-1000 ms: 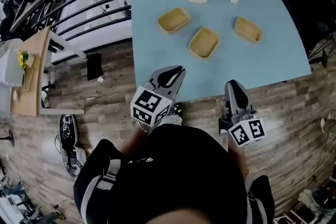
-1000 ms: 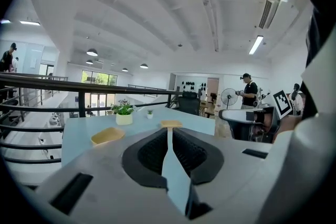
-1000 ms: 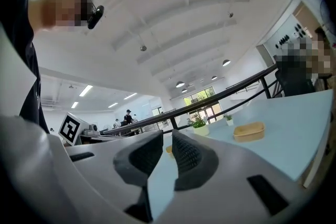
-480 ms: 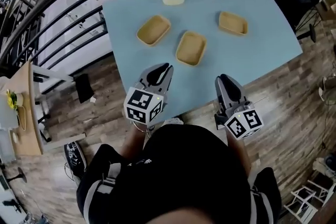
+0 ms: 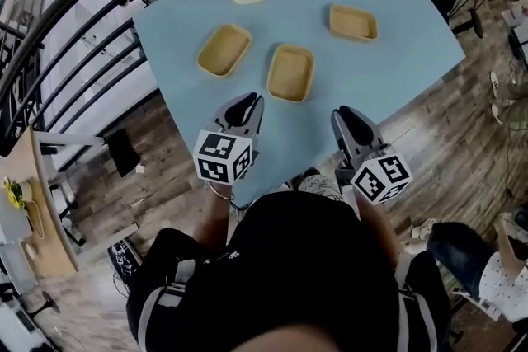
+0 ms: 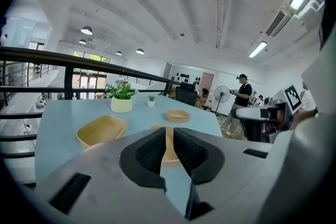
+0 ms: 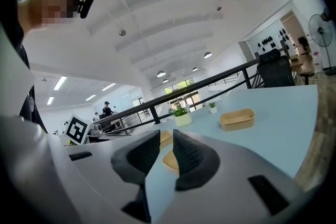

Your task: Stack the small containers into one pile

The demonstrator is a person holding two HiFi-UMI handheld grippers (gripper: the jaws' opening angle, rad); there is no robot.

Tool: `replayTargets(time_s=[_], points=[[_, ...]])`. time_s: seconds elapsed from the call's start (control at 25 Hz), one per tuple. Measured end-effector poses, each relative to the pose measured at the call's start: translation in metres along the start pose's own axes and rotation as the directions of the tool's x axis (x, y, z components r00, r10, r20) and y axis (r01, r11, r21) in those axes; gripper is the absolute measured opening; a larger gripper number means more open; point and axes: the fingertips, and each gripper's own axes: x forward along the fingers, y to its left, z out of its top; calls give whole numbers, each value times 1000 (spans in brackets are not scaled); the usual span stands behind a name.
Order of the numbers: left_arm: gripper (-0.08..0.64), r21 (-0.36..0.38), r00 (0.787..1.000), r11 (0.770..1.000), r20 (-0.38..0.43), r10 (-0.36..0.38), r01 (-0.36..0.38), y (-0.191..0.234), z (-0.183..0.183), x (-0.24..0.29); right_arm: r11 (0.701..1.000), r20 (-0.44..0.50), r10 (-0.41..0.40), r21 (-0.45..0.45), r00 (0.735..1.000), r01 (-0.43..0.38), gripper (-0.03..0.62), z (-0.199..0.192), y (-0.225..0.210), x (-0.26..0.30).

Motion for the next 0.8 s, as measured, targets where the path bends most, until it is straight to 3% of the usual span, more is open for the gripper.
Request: replayTargets(time_s=[0.4, 0.8], points=[[119, -80, 995, 997, -104, 11, -19, 16, -29, 27, 999, -117, 23, 31, 993, -19, 103, -30, -17, 37], [212, -164, 969, 985, -247, 10, -52, 35, -66, 72, 990, -249, 98, 128, 964, -68, 137, -69, -45, 98]])
